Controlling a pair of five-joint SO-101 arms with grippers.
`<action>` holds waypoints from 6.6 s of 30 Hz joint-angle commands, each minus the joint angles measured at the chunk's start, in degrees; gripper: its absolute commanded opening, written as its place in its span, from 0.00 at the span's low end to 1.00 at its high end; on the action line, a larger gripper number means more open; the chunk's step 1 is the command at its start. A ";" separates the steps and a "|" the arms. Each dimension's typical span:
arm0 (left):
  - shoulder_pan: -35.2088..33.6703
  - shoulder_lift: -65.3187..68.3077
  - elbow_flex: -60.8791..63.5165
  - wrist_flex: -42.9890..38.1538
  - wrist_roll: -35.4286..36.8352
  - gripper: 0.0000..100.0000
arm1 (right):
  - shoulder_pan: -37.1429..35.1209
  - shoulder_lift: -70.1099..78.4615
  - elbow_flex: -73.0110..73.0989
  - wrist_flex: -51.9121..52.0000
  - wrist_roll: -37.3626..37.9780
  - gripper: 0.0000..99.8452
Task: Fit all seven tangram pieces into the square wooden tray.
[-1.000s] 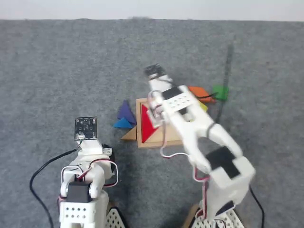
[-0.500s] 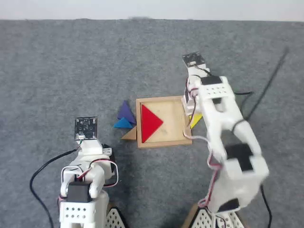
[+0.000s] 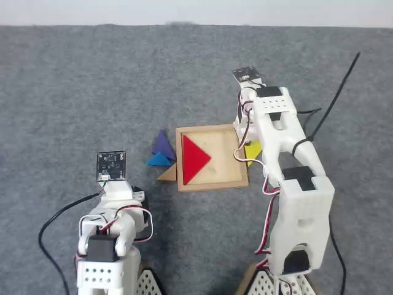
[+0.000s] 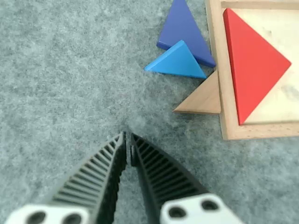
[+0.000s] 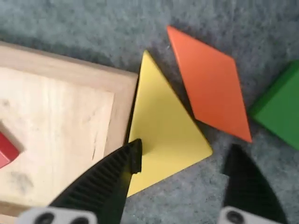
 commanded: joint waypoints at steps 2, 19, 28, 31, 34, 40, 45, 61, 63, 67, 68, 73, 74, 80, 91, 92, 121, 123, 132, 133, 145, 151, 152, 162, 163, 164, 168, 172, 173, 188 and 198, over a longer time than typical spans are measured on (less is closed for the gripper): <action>-0.35 -1.14 -0.66 0.09 -0.53 0.01 | 1.10 1.89 -0.97 0.84 0.88 0.35; -0.35 -1.14 -0.66 0.09 -0.53 0.01 | -1.19 6.73 -4.04 10.24 1.76 0.31; -0.35 -1.14 -0.66 0.09 -0.53 0.01 | -1.54 4.97 -4.48 4.09 -1.23 0.31; -0.35 -1.14 -0.66 0.09 -0.53 0.01 | -3.21 4.79 -4.48 3.21 -1.23 0.31; -0.35 -1.14 -0.66 0.09 -0.53 0.01 | -4.62 4.79 -4.48 2.86 -1.23 0.31; -0.35 -1.14 -0.66 0.09 -0.53 0.01 | -4.79 4.88 -4.75 2.86 -1.14 0.31; -0.35 -1.14 -0.66 0.09 -0.53 0.01 | -2.24 4.97 -5.01 3.65 -1.49 0.31; -0.35 -1.14 -0.66 0.09 -0.53 0.01 | 2.33 11.56 -13.63 11.30 -1.58 0.24; -0.35 -1.14 -0.66 0.09 -0.53 0.01 | 3.30 11.47 -13.10 11.21 -1.32 0.24; -0.35 -1.14 -0.66 0.09 -0.53 0.01 | 4.97 11.21 -13.10 11.21 -1.23 0.24; -0.35 -1.14 -0.66 0.09 -0.53 0.01 | 5.05 10.86 -12.66 11.21 -0.97 0.23; -0.35 -1.14 -0.66 0.09 -0.53 0.01 | 4.97 3.21 -3.25 8.66 0.79 0.23; -0.35 -1.14 -0.66 0.09 -0.53 0.01 | 5.05 0.48 -0.35 7.16 0.70 0.23; -0.35 -1.14 -0.66 0.09 -0.53 0.01 | 3.30 -19.47 17.93 1.01 1.05 0.24; -0.35 -1.14 -0.66 0.09 -0.53 0.01 | -6.11 -38.02 21.27 5.23 1.41 0.24; -0.35 -1.14 -0.66 0.09 -0.53 0.01 | -7.43 -37.32 19.87 5.93 1.93 0.24; -0.35 -1.14 -0.66 0.09 -0.53 0.01 | -1.71 -22.64 21.19 -1.80 2.90 0.34; -0.35 -1.14 -0.66 0.09 -0.53 0.01 | -1.45 -20.26 20.48 -2.51 1.14 0.38; -0.35 -1.14 -0.66 0.09 -0.53 0.01 | -0.40 -11.38 19.25 -2.95 -0.44 0.37; -0.35 -1.14 -0.66 0.09 -0.53 0.01 | 0.04 -10.68 19.25 -2.95 -1.14 0.35; -0.35 -1.14 -0.66 0.09 -0.53 0.01 | 1.10 -9.71 19.25 -2.95 -3.34 0.25; -0.35 -1.14 -0.66 0.09 -0.53 0.01 | 2.77 -14.64 18.37 -2.68 -2.81 0.29; -0.35 -1.14 -0.66 0.09 -0.53 0.01 | 2.95 -15.52 18.29 -2.86 -2.37 0.31; -0.35 -1.14 -0.66 0.09 -0.53 0.01 | 3.03 -16.31 18.02 -6.73 6.24 0.35; -0.35 -1.14 -0.66 0.09 -0.53 0.01 | 2.95 -16.31 18.11 -6.73 6.24 0.35; -0.35 -1.14 -0.66 0.09 -0.53 0.01 | 2.86 -16.22 18.11 -6.64 6.33 0.35; -0.35 -1.14 -0.66 0.09 -0.53 0.01 | 2.86 -12.44 18.11 -6.46 6.07 0.34; -0.35 -1.14 -0.66 0.09 -0.53 0.01 | 3.03 -8.48 17.49 -5.41 5.89 0.26; -0.35 -1.14 -0.66 0.09 -0.53 0.01 | 3.03 -8.84 17.41 -4.97 5.89 0.25; -0.35 -1.14 -0.66 0.09 -0.53 0.01 | 1.71 -23.08 18.02 -1.10 -4.13 0.25; -0.35 -1.14 -0.66 0.09 -0.53 0.01 | -0.13 -24.75 17.76 -1.19 -0.35 0.29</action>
